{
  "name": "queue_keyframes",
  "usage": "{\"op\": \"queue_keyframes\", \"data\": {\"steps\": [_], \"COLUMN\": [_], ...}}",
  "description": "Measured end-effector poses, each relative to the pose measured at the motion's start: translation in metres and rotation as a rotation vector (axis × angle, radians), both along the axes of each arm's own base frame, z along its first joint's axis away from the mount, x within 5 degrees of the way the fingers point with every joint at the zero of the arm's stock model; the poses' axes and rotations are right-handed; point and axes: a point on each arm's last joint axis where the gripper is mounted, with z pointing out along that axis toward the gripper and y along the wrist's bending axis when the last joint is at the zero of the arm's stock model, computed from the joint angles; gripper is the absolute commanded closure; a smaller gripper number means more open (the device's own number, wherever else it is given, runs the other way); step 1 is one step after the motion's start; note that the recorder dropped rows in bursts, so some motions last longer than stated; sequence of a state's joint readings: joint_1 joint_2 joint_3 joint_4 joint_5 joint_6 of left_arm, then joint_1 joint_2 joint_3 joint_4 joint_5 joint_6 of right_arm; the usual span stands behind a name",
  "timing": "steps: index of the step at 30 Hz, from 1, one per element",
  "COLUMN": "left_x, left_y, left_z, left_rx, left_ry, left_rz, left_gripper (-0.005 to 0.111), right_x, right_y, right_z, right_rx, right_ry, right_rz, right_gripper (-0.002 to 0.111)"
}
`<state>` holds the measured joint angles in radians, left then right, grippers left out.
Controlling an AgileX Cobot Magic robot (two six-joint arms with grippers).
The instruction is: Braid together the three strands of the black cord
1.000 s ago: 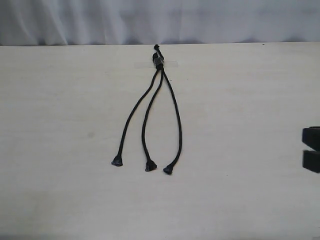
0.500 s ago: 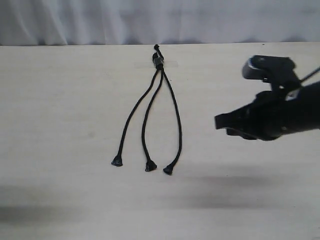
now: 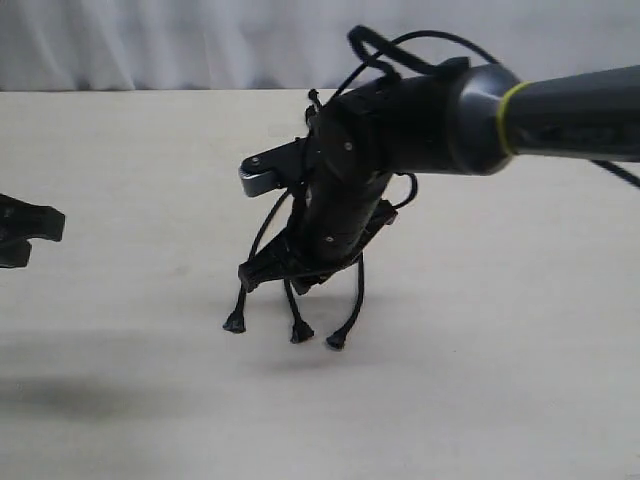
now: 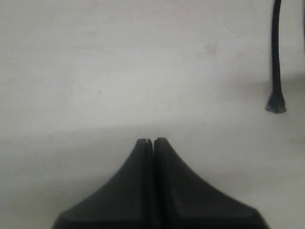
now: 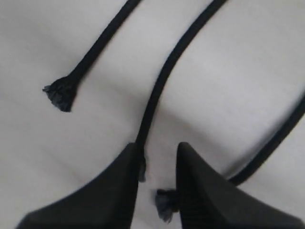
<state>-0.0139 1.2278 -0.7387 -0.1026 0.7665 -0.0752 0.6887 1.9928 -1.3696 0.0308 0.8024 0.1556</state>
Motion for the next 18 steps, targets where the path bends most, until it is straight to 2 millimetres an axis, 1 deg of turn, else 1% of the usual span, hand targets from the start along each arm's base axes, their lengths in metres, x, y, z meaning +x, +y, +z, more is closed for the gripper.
{"op": "queue_keyframes", "data": {"steps": [2,4,5,8,9,10,11,12,14,15,16,18], "left_x": [0.003,0.005,0.005,0.004,0.004,0.004,0.004,0.004,0.004,0.004,0.004,0.005], "left_y": [-0.006,-0.011,-0.013,-0.013,-0.013,-0.013,-0.013,-0.013,-0.013,-0.013,-0.013,-0.013], "left_z": [-0.001,0.001,0.001,0.001,0.0,0.0,0.0,0.0,0.0,0.0,0.0,0.001], "left_rx": [0.01,0.011,0.011,0.015,0.017,0.018,0.021,0.022,0.026,0.026,0.026,0.026], "left_ry": [0.011,0.007,0.009,0.019,0.019,0.021,0.021,0.021,0.021,0.021,0.018,0.009], "left_rz": [-0.021,-0.038,-0.046,-0.05,-0.05,-0.051,-0.052,-0.053,-0.054,-0.054,-0.054,-0.053], "left_gripper": [0.106,0.106,0.106,0.106,0.106,0.106,0.106,0.106,0.107,0.107,0.107,0.107], "right_x": [0.004,0.008,0.01,0.01,0.009,0.009,0.009,0.009,0.009,0.01,0.01,0.01], "right_y": [0.009,0.017,0.021,0.023,0.023,0.023,0.023,0.023,0.023,0.024,0.027,0.034], "right_z": [-0.006,-0.012,-0.019,-0.035,-0.04,-0.043,-0.046,-0.047,-0.046,-0.042,-0.034,-0.023], "right_rx": [-0.027,-0.039,-0.051,-0.083,-0.095,-0.103,-0.109,-0.111,-0.107,-0.089,-0.036,0.057], "right_ry": [0.012,0.022,0.034,0.066,0.081,0.087,0.091,0.092,0.089,0.082,0.07,0.052], "right_rz": [0.011,0.014,0.003,-0.004,-0.008,-0.008,-0.007,-0.006,-0.008,-0.013,-0.032,-0.054], "right_gripper": [0.07,0.07,0.07,0.07,0.072,0.085,0.095,0.104,0.104,0.104,0.104,0.104]}}
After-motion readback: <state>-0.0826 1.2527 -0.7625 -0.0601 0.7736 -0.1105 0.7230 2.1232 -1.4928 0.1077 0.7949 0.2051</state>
